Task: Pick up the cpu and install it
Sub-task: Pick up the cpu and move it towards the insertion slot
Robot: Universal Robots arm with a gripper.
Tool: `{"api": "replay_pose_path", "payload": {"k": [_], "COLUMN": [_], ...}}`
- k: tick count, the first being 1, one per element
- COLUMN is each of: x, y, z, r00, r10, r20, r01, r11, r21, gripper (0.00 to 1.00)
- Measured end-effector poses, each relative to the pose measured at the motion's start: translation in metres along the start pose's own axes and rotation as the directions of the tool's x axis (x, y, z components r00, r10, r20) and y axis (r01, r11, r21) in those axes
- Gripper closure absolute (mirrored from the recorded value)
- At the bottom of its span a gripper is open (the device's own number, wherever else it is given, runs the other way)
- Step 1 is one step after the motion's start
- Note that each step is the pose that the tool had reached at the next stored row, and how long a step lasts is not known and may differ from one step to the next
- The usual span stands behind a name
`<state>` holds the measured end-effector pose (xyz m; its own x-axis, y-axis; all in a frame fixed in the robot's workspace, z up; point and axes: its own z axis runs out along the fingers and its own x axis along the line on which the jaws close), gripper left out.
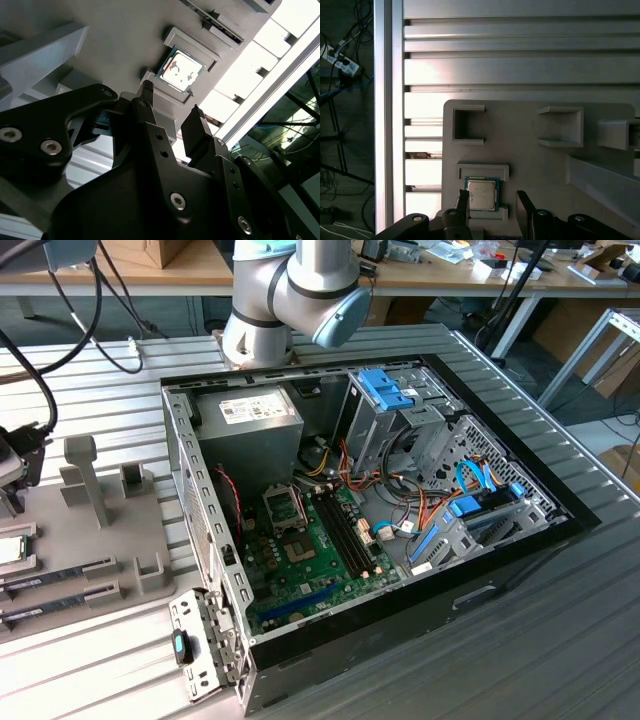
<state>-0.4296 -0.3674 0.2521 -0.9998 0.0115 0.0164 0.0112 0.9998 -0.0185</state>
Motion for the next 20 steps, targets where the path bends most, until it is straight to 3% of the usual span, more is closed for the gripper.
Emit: {"api": "replay_pose_path", "payload": {"k": [20], "x": [-0.0001], "y": [0.0001], "z": [0.0071], "r00": [1.0], "r10": [0.0], "r20": [0.0], "r01": [0.0], "r11": [1.0], "r21": [0.0], "gripper": [0.5]}}
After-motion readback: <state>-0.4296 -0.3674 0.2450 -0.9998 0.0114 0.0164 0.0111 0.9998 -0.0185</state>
